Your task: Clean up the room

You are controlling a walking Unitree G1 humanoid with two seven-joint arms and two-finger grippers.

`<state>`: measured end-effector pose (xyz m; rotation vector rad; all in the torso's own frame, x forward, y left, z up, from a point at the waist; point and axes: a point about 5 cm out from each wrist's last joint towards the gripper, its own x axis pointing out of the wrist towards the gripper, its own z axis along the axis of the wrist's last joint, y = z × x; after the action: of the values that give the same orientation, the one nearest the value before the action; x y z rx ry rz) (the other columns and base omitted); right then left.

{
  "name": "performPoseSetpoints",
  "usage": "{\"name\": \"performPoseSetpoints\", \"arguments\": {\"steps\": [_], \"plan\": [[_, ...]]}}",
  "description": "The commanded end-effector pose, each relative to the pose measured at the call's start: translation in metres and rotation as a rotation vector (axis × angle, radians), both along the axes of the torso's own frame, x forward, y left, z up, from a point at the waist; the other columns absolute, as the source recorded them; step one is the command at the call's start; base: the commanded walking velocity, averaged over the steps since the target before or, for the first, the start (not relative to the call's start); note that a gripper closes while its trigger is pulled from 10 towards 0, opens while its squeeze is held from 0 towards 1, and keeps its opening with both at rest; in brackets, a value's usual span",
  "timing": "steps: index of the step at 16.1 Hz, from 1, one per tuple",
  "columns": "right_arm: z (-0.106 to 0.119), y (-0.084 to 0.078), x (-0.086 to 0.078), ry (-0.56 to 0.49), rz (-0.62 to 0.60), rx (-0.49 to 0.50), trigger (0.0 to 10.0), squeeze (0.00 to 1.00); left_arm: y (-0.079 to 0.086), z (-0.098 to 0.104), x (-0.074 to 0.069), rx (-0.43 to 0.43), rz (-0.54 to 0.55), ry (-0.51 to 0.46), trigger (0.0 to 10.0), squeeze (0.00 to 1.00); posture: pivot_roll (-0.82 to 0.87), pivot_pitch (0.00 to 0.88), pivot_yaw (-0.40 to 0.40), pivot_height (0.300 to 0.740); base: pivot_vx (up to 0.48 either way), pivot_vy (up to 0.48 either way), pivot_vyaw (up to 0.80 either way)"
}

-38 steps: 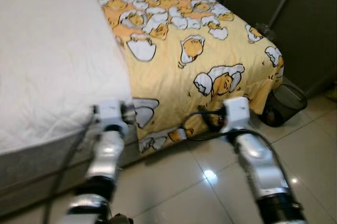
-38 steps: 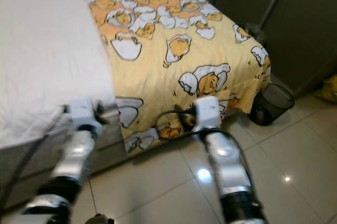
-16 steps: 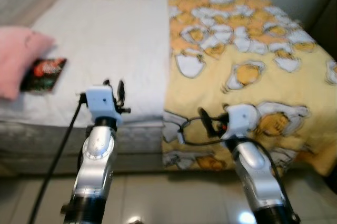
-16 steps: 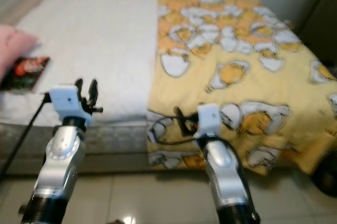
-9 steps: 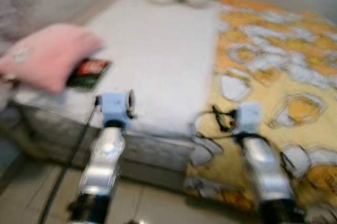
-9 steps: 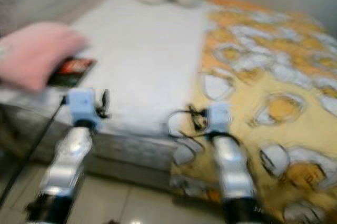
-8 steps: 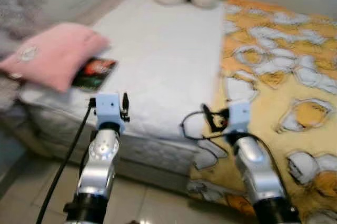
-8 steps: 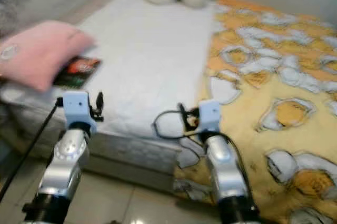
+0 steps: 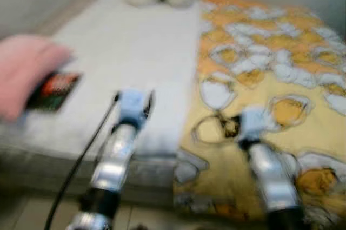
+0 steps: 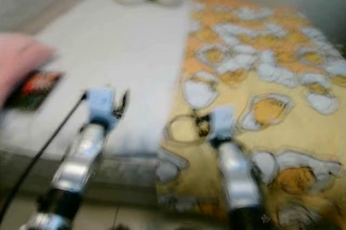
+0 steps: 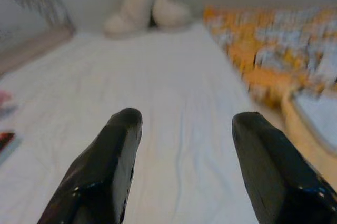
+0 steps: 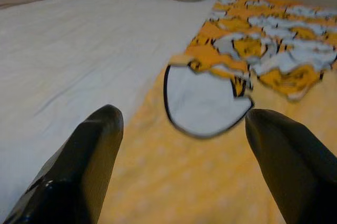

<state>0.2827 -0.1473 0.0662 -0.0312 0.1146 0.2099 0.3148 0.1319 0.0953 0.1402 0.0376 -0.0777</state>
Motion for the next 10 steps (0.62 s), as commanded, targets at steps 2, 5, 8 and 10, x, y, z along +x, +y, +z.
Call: {"name": "performPoseSetpoints", "arguments": {"steps": [2,5,8,10], "plan": [[0.006,-0.008,0.0,-0.029,-0.018,-0.028,10.0,0.0,-0.004,0.005,0.006,-0.006,-0.016,-0.025,10.0,0.0,-0.05,0.0,0.01,0.74,0.142,-0.399,-0.31],[0.006,-0.008,-0.004,-0.028,-0.015,-0.029,10.0,0.0,0.007,-0.009,0.016,0.025,0.028,0.057,10.0,0.0,-0.06,0.0,-0.002,0.74,0.0,0.0,0.0],[0.0,-0.014,-0.025,0.016,0.015,-0.055,10.0,0.0,0.007,-0.027,0.031,0.001,0.024,0.217,10.0,0.0,-0.09,0.0,-0.035,0.74,0.0,0.0,0.0],[-0.003,-0.02,-0.041,0.047,0.021,-0.068,10.0,0.0,0.005,-0.028,0.036,0.024,0.017,0.241,10.0,0.0,-0.15,0.021,-0.057,0.74,0.0,0.0,0.0]]}}
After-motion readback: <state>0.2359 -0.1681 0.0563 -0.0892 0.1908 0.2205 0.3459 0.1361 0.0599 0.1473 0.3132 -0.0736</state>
